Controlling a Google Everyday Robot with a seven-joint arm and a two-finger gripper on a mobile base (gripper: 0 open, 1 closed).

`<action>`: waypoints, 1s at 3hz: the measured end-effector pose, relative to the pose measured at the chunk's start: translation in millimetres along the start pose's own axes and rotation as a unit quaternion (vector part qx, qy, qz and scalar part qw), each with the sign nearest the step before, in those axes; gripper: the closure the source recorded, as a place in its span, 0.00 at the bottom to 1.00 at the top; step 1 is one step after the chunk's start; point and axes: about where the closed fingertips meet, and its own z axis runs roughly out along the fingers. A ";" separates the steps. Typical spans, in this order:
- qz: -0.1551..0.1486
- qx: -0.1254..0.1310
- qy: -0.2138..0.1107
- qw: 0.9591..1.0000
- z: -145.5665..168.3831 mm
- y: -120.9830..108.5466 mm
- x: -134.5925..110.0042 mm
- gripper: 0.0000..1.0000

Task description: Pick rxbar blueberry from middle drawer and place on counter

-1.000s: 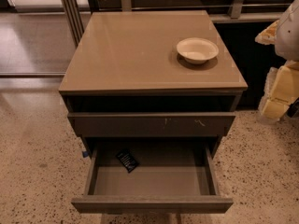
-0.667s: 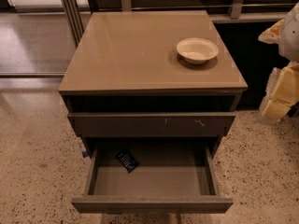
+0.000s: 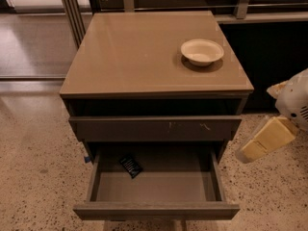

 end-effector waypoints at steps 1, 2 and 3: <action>0.061 0.006 -0.023 0.998 17.0 -0.3 4.7 0.00; 0.060 0.006 -0.023 0.998 17.0 -0.6 4.6 0.00; 0.080 0.025 -0.042 0.996 22.6 1.3 13.3 0.00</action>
Offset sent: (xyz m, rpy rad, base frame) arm 0.0017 0.0015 -0.0186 0.0795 0.0103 -0.1105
